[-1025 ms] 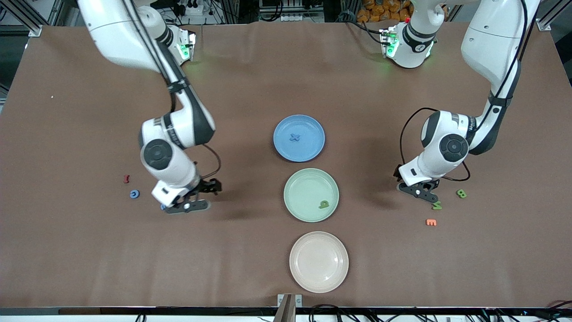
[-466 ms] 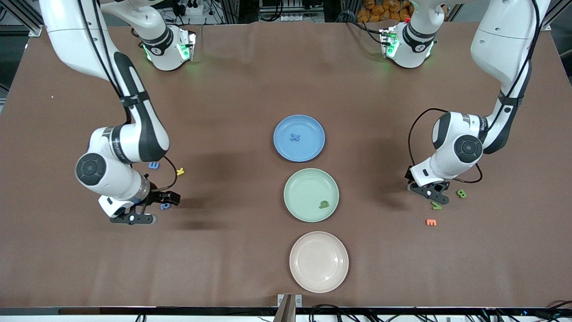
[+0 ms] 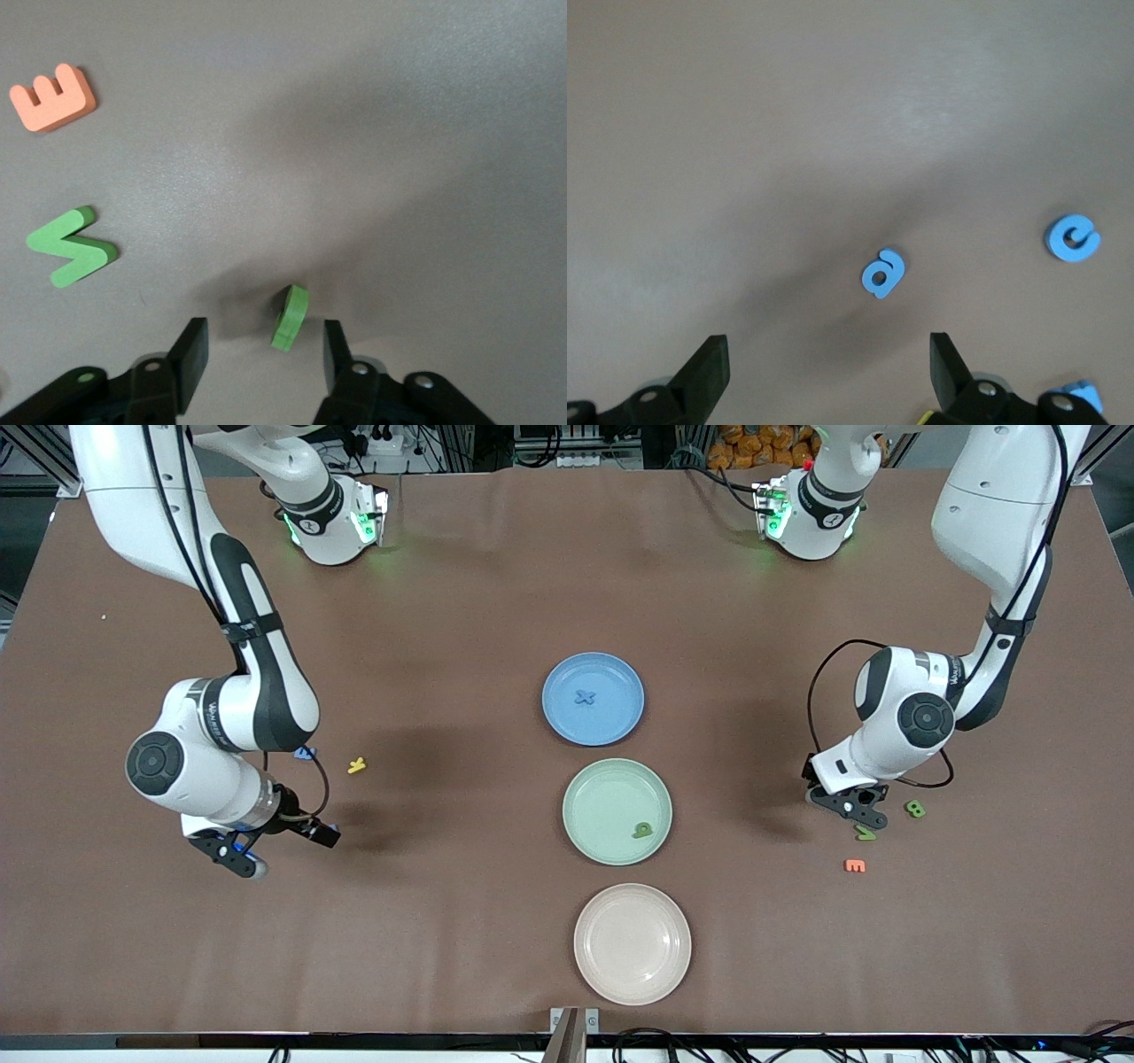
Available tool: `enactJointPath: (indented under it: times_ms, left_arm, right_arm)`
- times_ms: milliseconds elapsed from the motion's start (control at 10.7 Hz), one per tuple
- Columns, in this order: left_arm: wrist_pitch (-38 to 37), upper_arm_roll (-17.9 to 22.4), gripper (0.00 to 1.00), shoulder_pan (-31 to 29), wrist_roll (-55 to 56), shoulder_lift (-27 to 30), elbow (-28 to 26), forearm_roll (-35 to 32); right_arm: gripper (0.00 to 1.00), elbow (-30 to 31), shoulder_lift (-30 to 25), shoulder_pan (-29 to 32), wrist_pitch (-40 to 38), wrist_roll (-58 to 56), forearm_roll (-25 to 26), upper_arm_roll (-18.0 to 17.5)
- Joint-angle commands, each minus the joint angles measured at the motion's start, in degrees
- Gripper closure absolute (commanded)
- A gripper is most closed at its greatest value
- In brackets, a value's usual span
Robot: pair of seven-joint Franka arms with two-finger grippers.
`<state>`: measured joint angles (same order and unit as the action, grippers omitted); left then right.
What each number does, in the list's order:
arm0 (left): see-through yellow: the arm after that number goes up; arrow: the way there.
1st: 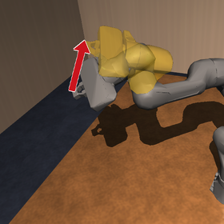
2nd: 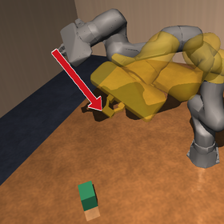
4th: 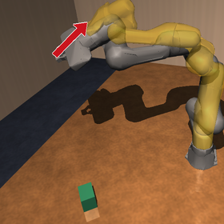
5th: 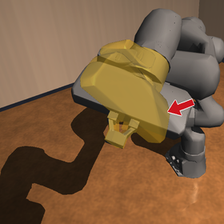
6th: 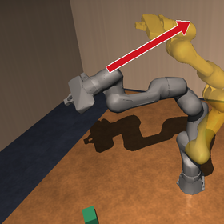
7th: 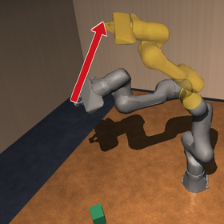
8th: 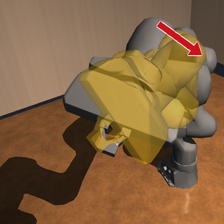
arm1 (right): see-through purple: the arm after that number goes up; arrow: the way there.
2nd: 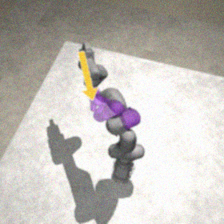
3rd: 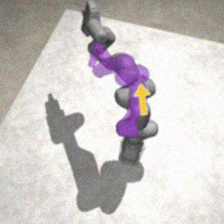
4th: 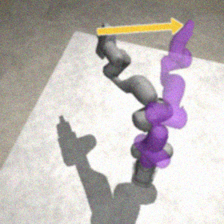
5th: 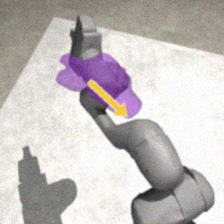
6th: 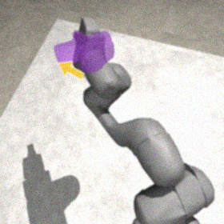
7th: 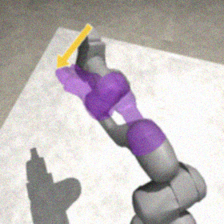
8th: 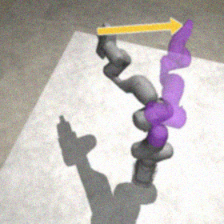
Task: Sort letters by color into matching plates
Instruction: 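Grasp the green i with the left gripper while the right reaches blue a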
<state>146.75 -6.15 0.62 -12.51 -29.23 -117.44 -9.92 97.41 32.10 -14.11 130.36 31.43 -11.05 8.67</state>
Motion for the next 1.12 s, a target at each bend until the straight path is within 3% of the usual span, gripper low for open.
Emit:
enactJointPath:
  times_ms: [0, 373, 1025]
  left_arm:
    - [1.26, -0.36, 0.50, -0.53, -0.41, -0.56, 0.02, -0.72]
    - [1.26, -0.44, 0.58, -0.44, -0.32, -1.00, 0.37, -0.54]
    - [1.26, -0.44, 1.00, -0.18, 0.73, -1.44, 1.51, -0.36]
  right_arm:
    - [0.00, 1.21, 0.94, 0.05, 6.46, 20.44, -1.00, 0.20]
    - [0.00, 1.21, 3.14, 0.84, 7.89, 29.56, -1.26, 0.29]
    - [0.00, 1.29, 6.22, 1.37, 9.38, 29.12, -3.63, 0.20]
